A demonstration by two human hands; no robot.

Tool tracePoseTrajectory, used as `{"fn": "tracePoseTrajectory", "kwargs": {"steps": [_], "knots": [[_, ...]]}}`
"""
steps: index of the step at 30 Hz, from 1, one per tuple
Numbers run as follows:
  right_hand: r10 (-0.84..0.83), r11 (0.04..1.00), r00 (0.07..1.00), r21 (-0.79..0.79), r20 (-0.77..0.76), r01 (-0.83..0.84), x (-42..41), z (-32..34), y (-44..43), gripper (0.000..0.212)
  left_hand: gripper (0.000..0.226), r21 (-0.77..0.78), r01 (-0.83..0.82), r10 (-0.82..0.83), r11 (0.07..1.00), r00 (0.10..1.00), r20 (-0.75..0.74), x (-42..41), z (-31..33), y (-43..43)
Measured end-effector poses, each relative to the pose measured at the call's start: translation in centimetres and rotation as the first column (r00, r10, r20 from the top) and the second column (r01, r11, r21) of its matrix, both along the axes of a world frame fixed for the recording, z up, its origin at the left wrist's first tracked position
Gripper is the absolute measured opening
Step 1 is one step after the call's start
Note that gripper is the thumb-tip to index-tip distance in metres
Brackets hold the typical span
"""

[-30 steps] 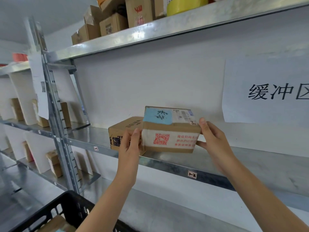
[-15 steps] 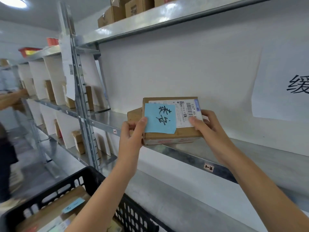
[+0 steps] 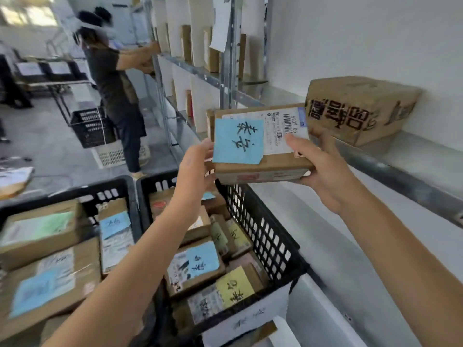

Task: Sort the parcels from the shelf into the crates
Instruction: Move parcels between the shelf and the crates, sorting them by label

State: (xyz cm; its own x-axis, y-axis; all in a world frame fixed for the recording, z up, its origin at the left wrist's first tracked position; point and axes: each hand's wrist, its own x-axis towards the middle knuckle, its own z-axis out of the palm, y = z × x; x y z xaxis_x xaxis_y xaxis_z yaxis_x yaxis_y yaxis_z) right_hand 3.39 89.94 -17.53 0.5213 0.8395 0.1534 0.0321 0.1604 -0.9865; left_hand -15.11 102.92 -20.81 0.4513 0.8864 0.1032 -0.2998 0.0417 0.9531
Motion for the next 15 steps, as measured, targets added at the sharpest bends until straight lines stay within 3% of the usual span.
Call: {"fn": "tracePoseTrajectory", "kwargs": {"steps": [4,9,12,15], "knots": [[0.078,0.986,0.997,-0.146,0.011,-0.076,0.9,-2.7,3.3,0.049,0.031,-0.124,-0.188,0.172,0.974,0.977,-0.13,-2.5,-3.5,2.5],[0.249,0.926,0.95,-0.336,0.19,-0.175,2.4,-4.2,7.5,0.04,0.022,0.037,-0.265,0.266,0.964,0.931,-0.251,-5.1,-7.7,3.0],[0.417,0.84,0.875,-0.472,0.247,-0.268,2.7,-5.8,10.2,0.054,0.021,0.054,-0.288,0.291,0.956,0.911,-0.292,-5.7,-9.5,2.9],[0.591,0.696,0.773,-0.63,0.229,-0.345,2.8,-8.5,12.9,0.052,0.019,0.048,-0.305,0.304,0.951,0.901,-0.31,-6.0,-10.7,2.8]]}}
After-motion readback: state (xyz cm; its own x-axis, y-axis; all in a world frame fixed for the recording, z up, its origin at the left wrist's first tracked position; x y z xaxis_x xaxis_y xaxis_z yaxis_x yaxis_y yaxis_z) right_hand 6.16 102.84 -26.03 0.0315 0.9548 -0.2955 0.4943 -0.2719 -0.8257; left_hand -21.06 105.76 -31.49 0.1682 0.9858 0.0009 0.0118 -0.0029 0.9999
